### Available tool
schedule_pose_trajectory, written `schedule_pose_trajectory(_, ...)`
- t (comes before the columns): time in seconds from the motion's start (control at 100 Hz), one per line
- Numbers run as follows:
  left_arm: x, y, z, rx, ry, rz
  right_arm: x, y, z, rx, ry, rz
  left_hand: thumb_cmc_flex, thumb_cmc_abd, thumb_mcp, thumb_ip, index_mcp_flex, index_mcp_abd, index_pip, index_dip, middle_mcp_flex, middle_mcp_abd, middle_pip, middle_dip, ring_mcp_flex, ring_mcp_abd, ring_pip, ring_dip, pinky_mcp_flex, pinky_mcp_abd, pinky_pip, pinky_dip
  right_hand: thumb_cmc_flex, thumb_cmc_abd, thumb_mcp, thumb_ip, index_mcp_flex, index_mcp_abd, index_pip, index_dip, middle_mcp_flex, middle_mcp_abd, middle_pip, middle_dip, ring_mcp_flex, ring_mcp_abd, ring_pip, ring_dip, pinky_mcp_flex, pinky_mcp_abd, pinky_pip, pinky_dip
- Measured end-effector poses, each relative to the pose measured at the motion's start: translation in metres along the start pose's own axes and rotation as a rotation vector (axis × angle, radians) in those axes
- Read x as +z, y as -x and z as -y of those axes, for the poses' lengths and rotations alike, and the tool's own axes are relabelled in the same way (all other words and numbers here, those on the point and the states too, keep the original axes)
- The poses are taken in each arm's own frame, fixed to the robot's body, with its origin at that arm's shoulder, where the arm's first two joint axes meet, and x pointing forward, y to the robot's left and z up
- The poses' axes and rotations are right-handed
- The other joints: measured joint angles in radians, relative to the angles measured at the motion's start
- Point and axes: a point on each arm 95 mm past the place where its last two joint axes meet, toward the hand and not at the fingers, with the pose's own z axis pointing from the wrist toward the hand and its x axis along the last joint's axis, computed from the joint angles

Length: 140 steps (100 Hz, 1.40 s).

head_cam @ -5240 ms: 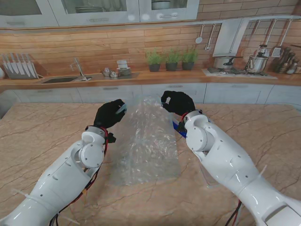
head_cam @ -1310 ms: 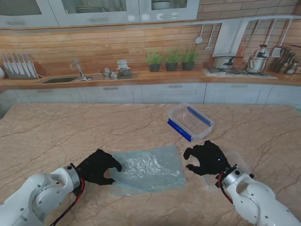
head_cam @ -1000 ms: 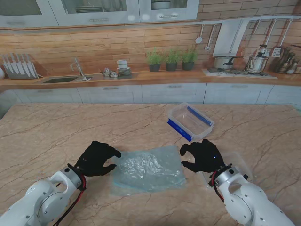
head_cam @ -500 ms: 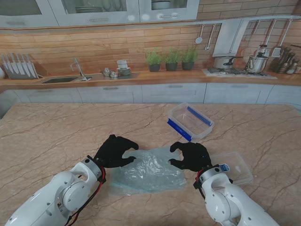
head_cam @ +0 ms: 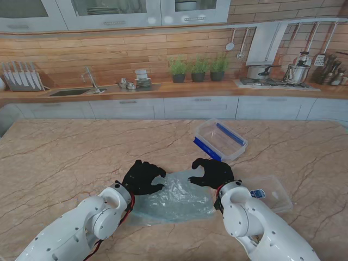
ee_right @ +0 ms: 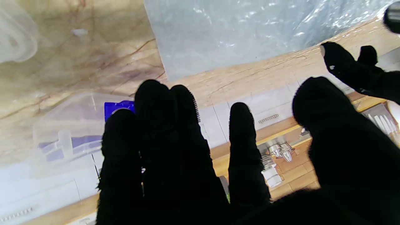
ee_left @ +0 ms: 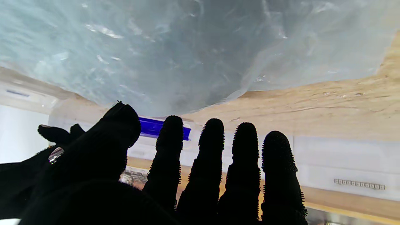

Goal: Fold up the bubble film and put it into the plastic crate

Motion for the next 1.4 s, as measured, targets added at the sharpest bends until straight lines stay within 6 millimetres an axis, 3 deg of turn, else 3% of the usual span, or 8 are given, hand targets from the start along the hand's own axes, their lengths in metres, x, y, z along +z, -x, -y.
schedule_pose_trajectory(0.32,0.015,-0.003,-0.014,0.013,0.114,-0.012,0.014,0.000,0.007,-0.038,-0.052,0.107,0.000,0.000,-0.013,0.000,-0.005,0.001,0.000,0.000,-0.002,0.001,0.004,0.000,-0.002,0.002,0.012,0.005,-0.002,0.003,0.024,0.001,0.000,0.029,-0.037,0.000,-0.037,0.124,-0.056,-0.024,-0.005,0.018,0.023,0.000,0.000,0.006,0.013,0.000,-0.005,0.010,0.015,0.000)
schedule_pose_trajectory(0.62,0.021,0.000,-0.017,0.064,0.139,-0.003,0.025,-0.002,0.012,-0.085,-0.106,0.168,0.000,-0.001,-0.014,0.000,-0.005,0.001,0.000,0.000,-0.021,0.003,0.015,0.006,-0.002,0.002,0.013,0.005,-0.002,0.003,0.025,0.001,0.001,0.030,-0.048,0.000,-0.050,0.128,-0.086,-0.045,-0.012,0.029,0.073,0.012,0.022,0.006,0.068,0.000,0.022,0.019,0.054,0.000)
schedule_pose_trajectory(0.81,0.024,0.000,-0.015,0.087,0.152,-0.008,0.034,-0.001,0.015,-0.105,-0.137,0.199,0.000,-0.002,-0.014,0.000,-0.015,0.001,0.000,0.013,-0.021,0.004,0.016,0.007,-0.002,0.002,0.014,0.005,-0.002,0.003,0.031,0.001,0.057,0.030,-0.045,0.002,-0.061,0.151,-0.091,-0.045,0.036,0.036,0.094,0.017,0.080,-0.003,0.096,0.000,0.081,0.025,0.084,-0.004)
schedule_pose_trajectory(1.04,0.025,0.001,-0.014,0.084,0.158,-0.003,0.043,-0.001,0.021,-0.142,-0.151,0.206,-0.001,-0.002,-0.013,0.000,-0.022,0.001,0.000,0.006,-0.032,0.005,0.022,0.005,-0.002,0.002,0.014,0.005,-0.002,0.003,0.035,0.001,0.057,-0.002,0.091,0.002,-0.061,0.163,-0.091,-0.067,0.082,0.023,0.118,0.017,0.147,-0.019,0.111,-0.009,0.149,0.026,0.111,-0.025)
schedule_pose_trajectory(1.18,0.025,0.001,-0.014,0.079,0.160,-0.001,0.047,-0.004,0.024,-0.222,-0.148,0.198,-0.001,-0.002,-0.013,0.000,-0.022,0.001,0.000,0.001,-0.034,0.005,0.019,0.003,-0.002,0.002,0.014,0.005,-0.002,0.003,0.035,0.001,0.055,-0.087,0.155,0.002,-0.060,0.175,-0.090,-0.087,0.112,0.002,0.144,0.022,0.194,-0.036,0.121,-0.011,0.195,0.023,0.129,-0.040)
schedule_pose_trajectory(1.4,0.026,0.001,-0.013,0.075,0.169,-0.001,0.051,-0.004,0.027,-0.292,-0.120,0.180,-0.002,-0.002,-0.013,0.000,-0.023,0.001,0.000,0.002,-0.042,0.007,0.023,0.007,-0.002,0.002,0.014,0.005,-0.002,0.003,0.035,0.001,0.050,-0.113,0.166,0.001,-0.090,0.175,-0.086,-0.101,0.121,-0.011,0.168,0.024,0.226,-0.056,0.130,-0.012,0.232,0.009,0.144,-0.061)
